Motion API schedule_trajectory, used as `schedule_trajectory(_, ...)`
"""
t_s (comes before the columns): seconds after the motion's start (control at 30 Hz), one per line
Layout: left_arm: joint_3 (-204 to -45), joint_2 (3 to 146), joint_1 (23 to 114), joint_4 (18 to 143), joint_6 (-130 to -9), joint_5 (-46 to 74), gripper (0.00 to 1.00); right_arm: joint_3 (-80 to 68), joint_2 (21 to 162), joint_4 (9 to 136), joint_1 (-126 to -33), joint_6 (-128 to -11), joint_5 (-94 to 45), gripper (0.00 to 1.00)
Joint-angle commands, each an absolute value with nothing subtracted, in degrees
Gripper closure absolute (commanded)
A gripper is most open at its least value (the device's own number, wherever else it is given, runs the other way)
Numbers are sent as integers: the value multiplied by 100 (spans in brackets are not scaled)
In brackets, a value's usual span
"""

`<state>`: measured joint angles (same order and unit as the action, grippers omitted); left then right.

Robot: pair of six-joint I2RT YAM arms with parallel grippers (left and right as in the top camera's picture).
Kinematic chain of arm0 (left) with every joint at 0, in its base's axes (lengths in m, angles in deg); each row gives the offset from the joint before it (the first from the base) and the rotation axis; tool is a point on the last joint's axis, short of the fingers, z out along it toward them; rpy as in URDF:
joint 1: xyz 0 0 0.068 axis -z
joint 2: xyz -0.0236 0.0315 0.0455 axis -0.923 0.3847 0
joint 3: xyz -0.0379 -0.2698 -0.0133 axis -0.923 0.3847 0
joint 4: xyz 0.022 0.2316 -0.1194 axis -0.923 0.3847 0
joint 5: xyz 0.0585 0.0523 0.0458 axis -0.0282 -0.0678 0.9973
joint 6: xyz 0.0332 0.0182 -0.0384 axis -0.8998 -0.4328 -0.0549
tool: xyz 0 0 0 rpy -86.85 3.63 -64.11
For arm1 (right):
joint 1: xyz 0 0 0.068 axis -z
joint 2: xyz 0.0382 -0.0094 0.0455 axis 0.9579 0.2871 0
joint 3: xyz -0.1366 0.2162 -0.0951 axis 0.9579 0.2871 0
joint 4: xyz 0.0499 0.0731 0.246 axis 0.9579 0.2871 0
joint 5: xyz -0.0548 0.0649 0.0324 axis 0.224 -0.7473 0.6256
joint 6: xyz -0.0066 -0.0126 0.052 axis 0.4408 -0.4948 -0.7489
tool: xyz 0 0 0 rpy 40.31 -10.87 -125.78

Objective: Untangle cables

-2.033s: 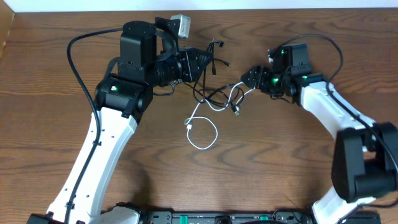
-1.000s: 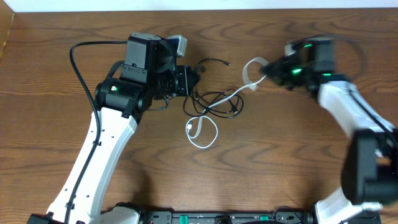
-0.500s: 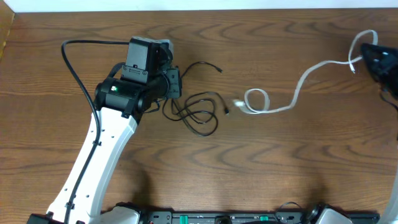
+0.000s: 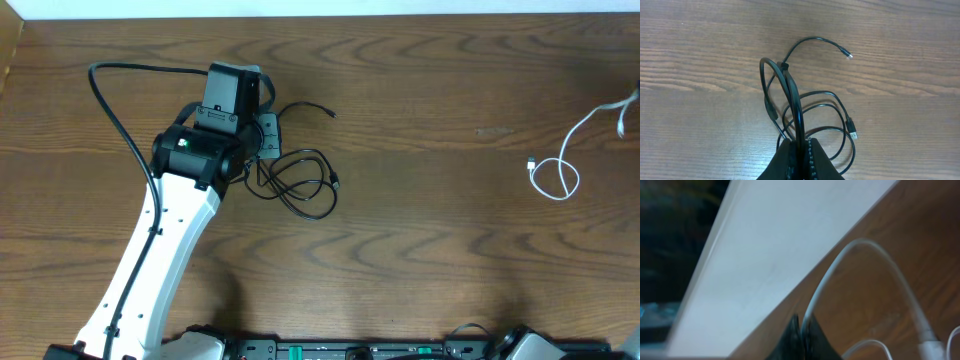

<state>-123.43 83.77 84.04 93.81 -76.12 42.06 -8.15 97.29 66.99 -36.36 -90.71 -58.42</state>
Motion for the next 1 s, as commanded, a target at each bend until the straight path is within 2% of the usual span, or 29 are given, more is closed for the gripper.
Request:
schedule_trajectory(0.0, -12385, 8263, 8406, 9374, -7663, 4354, 93, -2437, 10346, 7343, -3934, -8301, -4815, 99)
schedule_trajectory(0.23, -12383, 8263, 8406, 9348, -7645, 4059, 93, -5842, 12308, 8720, -4172, -7713, -3672, 99)
schedule_trajectory(0.43, -12383, 8263, 8406, 9348, -7645, 4057, 93, -7803, 13738, 8421, -4207, -7733, -3269, 99)
schedule_trajectory(0.63, -12383, 8263, 8406, 9293, -7645, 4057, 92, -8227, 14328, 7387, -4213, -7796, -2889, 99)
schedule_trajectory(0.97, -12383, 8488, 8413, 8937, -7645, 4055, 92, -8223, 15124, 7092, -4224, -7904, -2775, 99)
